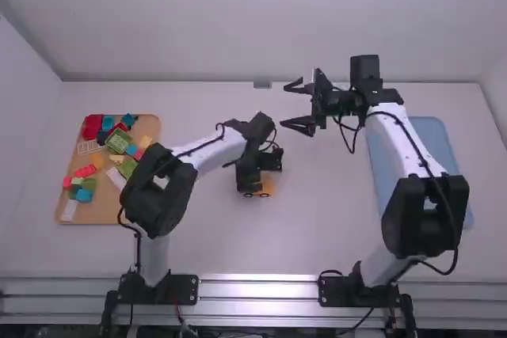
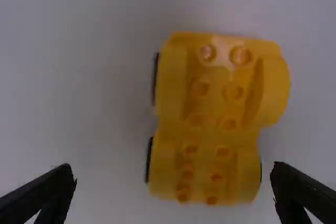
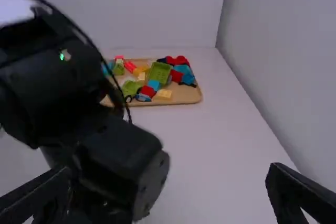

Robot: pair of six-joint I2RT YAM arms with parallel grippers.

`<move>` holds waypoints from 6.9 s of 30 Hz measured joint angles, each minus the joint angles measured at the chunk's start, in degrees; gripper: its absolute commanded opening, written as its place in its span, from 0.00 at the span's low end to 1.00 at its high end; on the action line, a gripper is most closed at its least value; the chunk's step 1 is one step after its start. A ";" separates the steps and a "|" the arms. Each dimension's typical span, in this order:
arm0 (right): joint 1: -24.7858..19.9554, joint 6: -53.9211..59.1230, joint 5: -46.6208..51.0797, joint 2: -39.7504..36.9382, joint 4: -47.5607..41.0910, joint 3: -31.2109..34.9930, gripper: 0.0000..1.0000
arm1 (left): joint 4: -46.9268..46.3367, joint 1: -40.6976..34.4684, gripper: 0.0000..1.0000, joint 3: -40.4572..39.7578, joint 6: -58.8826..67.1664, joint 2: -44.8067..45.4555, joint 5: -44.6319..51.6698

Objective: Assemble lego blocks to make yellow taxi

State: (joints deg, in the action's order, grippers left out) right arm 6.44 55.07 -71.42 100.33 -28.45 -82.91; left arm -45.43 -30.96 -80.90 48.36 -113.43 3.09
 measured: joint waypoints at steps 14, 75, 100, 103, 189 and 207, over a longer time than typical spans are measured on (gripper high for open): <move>4.39 1.51 -0.66 0.00 4.46 0.00 0.99 | 0.68 25.73 0.99 0.17 -18.75 13.92 0.15; 3.96 -14.58 -0.17 0.00 15.87 -0.02 0.99 | -10.99 60.87 0.99 -9.75 -77.20 2.78 -7.08; 3.96 -18.80 -0.15 0.00 17.99 -0.02 0.99 | -4.94 59.93 0.41 -8.20 -86.58 -1.92 -4.35; 3.96 -18.84 -0.15 0.00 17.97 -0.02 0.99 | -4.83 59.93 0.42 -8.09 -87.67 -1.92 -5.38; 3.41 -18.64 -0.15 0.00 17.51 -0.02 0.99 | 12.13 57.61 0.27 1.97 -99.84 -5.35 -10.21; 3.43 -20.11 -0.17 0.00 18.47 -0.02 0.99 | 6.80 57.75 0.10 1.29 -98.88 -5.27 -13.86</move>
State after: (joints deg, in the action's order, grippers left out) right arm 9.87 34.96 -71.59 100.33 -9.98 -82.94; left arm -38.63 26.79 -79.61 -50.52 -118.69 -10.76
